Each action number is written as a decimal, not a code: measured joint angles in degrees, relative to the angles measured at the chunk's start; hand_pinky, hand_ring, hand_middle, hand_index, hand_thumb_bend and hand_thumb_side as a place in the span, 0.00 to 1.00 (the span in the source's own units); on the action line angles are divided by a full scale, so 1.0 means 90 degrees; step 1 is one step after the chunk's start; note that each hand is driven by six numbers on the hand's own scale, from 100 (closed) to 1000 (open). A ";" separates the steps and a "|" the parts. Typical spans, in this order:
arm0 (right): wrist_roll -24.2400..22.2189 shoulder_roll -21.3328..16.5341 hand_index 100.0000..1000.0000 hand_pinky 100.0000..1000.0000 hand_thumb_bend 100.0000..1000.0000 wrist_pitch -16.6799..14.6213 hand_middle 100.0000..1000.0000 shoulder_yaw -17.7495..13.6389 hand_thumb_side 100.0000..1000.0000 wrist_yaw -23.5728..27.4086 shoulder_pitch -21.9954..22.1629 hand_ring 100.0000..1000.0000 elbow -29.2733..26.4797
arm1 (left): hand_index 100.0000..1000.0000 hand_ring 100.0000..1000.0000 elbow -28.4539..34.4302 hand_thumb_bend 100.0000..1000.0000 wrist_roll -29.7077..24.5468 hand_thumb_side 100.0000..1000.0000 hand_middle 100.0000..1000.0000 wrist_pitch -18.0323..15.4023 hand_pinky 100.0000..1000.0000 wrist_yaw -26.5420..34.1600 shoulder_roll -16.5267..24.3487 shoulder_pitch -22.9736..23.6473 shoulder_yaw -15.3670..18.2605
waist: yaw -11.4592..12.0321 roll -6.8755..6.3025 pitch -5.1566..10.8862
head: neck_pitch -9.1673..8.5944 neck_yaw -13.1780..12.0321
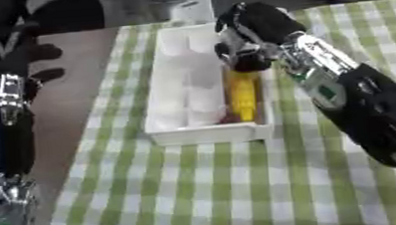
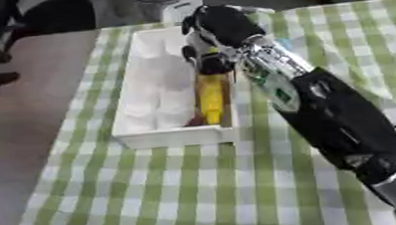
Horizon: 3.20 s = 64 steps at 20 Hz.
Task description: Pick up objects on the table and place them in the box.
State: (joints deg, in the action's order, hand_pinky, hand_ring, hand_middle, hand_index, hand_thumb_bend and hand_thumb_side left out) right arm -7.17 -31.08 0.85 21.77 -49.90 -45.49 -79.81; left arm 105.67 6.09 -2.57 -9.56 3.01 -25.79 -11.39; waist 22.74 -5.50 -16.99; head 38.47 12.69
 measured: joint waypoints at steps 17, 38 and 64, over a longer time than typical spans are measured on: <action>-0.0670 0.0406 0.99 0.86 0.00 -0.1356 0.88 0.0407 0.48 0.0340 0.0018 0.82 0.0295 | 0.74 1.00 0.0035 0.06 -0.0068 0.97 0.64 0.0003 0.73 0.0052 -0.0013 -0.0036 -0.0071 | -0.0072 0.0038 -0.0027 | 0.0000 -0.0008; -0.0116 0.0130 0.91 0.73 0.00 -0.0987 0.78 -0.0083 0.14 0.0786 0.0340 0.70 -0.0630 | 0.74 1.00 0.0034 0.06 0.0035 0.96 0.64 0.0011 0.73 0.0010 -0.0001 0.0180 0.0023 | -0.0748 0.0040 0.0167 | 0.0033 -0.0206; 0.1121 -0.0280 0.83 0.57 0.00 -0.0056 0.67 -0.1219 0.43 0.3618 0.2390 0.57 -0.3712 | 0.76 1.00 -0.0330 0.06 0.0830 0.95 0.67 0.0081 0.73 -0.0482 0.0227 0.0443 0.0736 | -0.2523 0.0006 0.0461 | 0.0087 -0.1334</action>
State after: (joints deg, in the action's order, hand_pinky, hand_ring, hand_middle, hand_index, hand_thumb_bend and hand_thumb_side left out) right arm 2.92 -33.60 0.35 10.80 -17.33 -23.98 -113.22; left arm 102.70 13.56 -1.83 -13.90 5.05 -21.80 -4.76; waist 0.03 -5.44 -12.84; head 39.25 0.68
